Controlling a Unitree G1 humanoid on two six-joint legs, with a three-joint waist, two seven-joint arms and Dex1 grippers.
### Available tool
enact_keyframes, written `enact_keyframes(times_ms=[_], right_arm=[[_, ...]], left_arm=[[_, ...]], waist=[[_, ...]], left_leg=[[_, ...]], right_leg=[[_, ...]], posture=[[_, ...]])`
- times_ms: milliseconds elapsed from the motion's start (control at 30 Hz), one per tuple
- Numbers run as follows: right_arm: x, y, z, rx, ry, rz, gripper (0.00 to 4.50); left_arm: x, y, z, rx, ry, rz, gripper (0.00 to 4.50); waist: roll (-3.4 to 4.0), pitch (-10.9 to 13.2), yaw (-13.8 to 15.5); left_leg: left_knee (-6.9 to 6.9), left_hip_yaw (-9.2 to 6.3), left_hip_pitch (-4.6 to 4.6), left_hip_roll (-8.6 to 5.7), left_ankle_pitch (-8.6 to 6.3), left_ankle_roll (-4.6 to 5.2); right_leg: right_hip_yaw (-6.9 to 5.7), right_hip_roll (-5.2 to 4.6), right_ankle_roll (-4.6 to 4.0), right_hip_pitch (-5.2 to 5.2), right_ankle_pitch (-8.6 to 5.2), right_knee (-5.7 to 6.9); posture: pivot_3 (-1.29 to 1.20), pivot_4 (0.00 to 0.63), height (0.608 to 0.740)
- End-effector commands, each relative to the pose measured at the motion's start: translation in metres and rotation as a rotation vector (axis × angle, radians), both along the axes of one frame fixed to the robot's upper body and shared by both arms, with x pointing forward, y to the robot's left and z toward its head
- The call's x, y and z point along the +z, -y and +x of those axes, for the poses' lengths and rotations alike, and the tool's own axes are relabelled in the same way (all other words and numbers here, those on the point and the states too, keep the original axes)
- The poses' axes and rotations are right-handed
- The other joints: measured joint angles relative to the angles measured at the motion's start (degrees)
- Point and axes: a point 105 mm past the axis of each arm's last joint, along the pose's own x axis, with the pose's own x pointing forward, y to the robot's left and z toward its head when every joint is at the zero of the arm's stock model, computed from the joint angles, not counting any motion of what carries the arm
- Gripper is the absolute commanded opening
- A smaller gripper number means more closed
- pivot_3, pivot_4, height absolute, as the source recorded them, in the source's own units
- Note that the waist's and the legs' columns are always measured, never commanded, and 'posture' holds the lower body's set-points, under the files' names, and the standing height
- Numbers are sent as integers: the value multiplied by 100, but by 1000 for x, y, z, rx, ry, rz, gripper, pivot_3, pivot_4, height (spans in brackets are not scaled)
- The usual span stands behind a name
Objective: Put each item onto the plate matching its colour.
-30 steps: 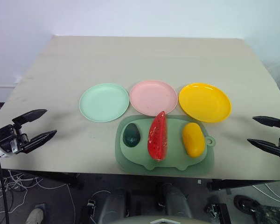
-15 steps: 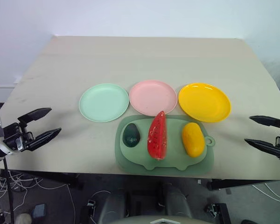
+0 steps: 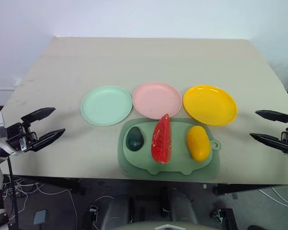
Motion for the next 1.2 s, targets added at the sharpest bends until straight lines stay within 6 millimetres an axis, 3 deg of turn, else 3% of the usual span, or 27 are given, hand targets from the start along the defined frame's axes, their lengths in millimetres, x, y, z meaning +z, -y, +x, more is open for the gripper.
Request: enact_keyframes(times_ms=[33,400,633,900,1200], right_arm=[[6,-7,2,41,33,-54,4500],[24,-78,21,367,56,-311,4500],[22,-114,31,584,125,-671,4500],[13,-128,40,805,258,-1028,4500],[-1,-134,42,1021,361,-1213,4500]], left_arm=[[4,1,-3,-26,1,44,4492],[-7,15,0,-72,-14,85,4492],[-11,24,0,-82,-14,71,4492],[-17,31,-3,-78,-21,48,4492],[-16,39,-5,-81,-12,28,4492]], waist=[[0,0,1],[2,1,-11],[2,2,5],[1,3,-28],[1,4,-42]], left_leg=[[0,0,0,0,0,0],[1,-3,0,2,1,-2],[1,-3,-8,1,3,-5],[1,7,-13,-1,7,-12],[2,19,-17,1,15,-28]], right_leg=[[0,0,0,0,0,0],[0,-1,-1,-3,0,4],[-2,-2,-1,-11,0,3],[1,0,-1,-23,0,5],[6,-2,0,-35,1,7]], posture=[[0,150,736],[0,150,736],[0,150,736],[0,150,736],[0,150,736]])
